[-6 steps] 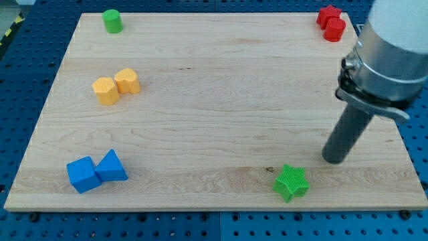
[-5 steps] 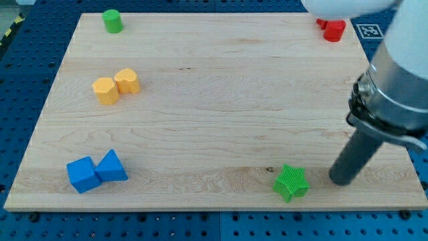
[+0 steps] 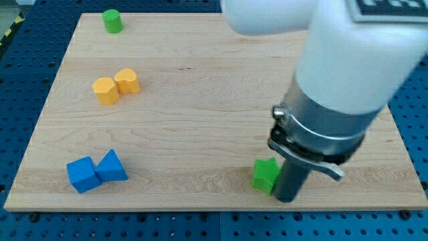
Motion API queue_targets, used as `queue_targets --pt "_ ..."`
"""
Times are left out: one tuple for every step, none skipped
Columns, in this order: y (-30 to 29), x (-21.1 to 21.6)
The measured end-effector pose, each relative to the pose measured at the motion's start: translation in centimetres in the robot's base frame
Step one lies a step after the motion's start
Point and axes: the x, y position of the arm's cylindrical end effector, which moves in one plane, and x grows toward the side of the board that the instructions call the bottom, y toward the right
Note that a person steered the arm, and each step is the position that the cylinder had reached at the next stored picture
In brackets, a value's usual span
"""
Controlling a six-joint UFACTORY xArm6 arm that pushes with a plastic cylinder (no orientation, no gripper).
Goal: Move green star slightly up
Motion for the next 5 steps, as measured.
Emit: queue_targets --pt "-0.5 -2.6" --pt "-0.9 -5.0" --pt "-2.9 -2.3" --pt "-5.0 -0.5" --pt "-7.0 -2.3"
